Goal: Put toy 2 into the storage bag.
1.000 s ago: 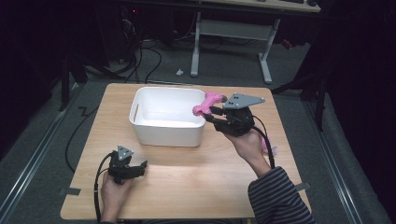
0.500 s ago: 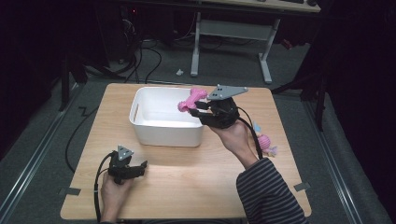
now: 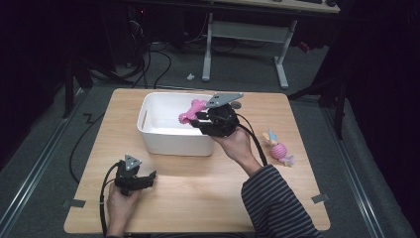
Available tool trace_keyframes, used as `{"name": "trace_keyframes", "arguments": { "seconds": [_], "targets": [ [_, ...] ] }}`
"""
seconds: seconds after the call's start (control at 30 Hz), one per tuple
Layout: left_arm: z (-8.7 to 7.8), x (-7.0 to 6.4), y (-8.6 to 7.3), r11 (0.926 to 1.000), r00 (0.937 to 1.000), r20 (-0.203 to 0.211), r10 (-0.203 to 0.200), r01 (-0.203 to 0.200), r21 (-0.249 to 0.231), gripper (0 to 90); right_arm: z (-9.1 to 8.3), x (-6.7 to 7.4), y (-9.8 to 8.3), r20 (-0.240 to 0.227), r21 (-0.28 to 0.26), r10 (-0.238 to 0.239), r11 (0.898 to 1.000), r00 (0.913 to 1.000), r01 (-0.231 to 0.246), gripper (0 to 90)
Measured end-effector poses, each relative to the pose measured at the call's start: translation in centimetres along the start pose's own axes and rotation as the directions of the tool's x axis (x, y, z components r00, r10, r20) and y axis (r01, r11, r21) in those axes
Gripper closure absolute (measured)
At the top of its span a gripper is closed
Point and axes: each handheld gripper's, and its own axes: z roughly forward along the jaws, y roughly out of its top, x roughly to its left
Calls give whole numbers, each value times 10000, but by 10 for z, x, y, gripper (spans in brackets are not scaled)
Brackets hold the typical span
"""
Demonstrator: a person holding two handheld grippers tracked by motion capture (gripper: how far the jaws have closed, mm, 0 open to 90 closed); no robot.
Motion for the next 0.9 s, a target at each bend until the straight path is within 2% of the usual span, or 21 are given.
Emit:
{"name": "trace_keyframes", "arguments": {
  "seconds": [0.1,0.43,0.9],
  "targets": [
    [0,0,0,10000,10000,0,-5,5,-3,202,5,-1,-1,-47,95,-28,10000,10000,28,664],
    [0,0,0,10000,10000,3,29,-29,26,202,22,-9,-11,-165,446,386,9983,9991,-378,663],
    [0,0,0,10000,10000,-3,25,-25,20,203,33,-16,-22,-257,826,724,9941,9970,-700,663]
  ]
}}
